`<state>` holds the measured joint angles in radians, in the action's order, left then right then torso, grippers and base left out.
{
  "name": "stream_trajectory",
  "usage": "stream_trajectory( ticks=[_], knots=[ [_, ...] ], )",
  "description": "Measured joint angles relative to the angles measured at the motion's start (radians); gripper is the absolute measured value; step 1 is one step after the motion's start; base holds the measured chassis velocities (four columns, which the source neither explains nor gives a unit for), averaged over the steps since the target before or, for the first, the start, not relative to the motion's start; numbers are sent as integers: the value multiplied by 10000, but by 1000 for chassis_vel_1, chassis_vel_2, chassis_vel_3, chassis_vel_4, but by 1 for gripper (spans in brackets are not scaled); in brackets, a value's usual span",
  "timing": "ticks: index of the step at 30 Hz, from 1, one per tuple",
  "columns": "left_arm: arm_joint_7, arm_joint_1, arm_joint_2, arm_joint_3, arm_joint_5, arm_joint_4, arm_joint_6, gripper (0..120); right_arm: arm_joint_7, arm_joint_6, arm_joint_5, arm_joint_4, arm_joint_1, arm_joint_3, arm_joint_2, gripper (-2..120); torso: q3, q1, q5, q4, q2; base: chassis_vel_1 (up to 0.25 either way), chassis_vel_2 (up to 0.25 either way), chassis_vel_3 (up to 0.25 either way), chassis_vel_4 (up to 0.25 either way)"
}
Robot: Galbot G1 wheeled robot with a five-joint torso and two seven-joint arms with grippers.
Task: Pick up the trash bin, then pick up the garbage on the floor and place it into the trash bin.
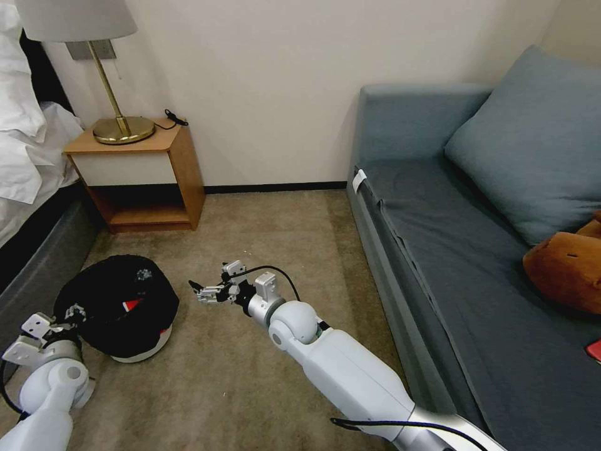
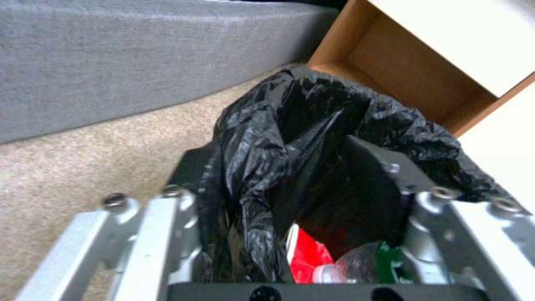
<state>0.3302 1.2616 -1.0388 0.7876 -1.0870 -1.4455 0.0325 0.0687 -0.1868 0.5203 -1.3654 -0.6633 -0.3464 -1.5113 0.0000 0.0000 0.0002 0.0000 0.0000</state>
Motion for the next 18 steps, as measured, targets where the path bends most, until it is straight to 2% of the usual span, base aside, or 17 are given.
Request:
stream_trajectory(
  ticks=[1, 2, 6, 8, 10, 12, 13, 15, 16, 18],
  knots=[
    [0, 0, 0, 0, 0, 0, 0, 62, 0, 0, 0, 0, 0, 0, 0, 100, 0, 0, 0, 0, 0, 0, 0, 0, 0],
    [0, 100, 7, 49, 54, -29, -1, 69, -4, -3, -5, 9, -9, 6, -2, 100, 0, 0, -1, 0, 0, 0, 0, 0, 0],
    [-3, 359, 7, 179, 228, -153, -2, 79, -10, -4, -29, 17, -40, 34, -2, 100, 0, 0, -3, 0, 0, 0, 0, 0, 0],
    [-7, 736, -29, 387, 518, -373, -2, 92, -32, -3, -66, 30, -89, 59, -8, 100, 0, 0, -3, 0, 0, 0, 0, 0, 0],
    [-12, 880, -44, 471, 660, -461, 0, 95, -57, -1, -72, 31, -110, 70, -25, 100, 0, 0, -3, 0, 0, 0, 0, 0, 0],
    [-60, 1228, -88, 714, 1361, -626, 230, 100, -178, 4, -74, 31, -158, 89, -88, 100, 0, 0, -3, 0, 0, 0, 0, 0, 0],
    [-60, 1228, -88, 714, 1361, -626, 230, 100, -178, 4, -74, 31, -158, 89, -88, 100, 0, 0, -3, 0, 0, 0, 0, 0, 0],
    [-151, 1488, -153, 998, 2446, -729, 617, 100, -349, 6, -71, 14, -178, 117, -133, 100, 0, 0, -3, 1, 0, 0, 0, 0, 0],
    [-151, 1488, -153, 998, 2446, -729, 617, 100, -349, 6, -71, 14, -178, 117, -133, 100, 0, 0, -3, 1, 0, 0, 0, 0, 0],
    [-389, 1865, -149, 1308, 3812, -967, 1169, 100, -714, 9, -26, -15, -179, 229, -170, 100, 0, 0, -2, 1, 0, 0, 0, 0, 0]
  ],
)
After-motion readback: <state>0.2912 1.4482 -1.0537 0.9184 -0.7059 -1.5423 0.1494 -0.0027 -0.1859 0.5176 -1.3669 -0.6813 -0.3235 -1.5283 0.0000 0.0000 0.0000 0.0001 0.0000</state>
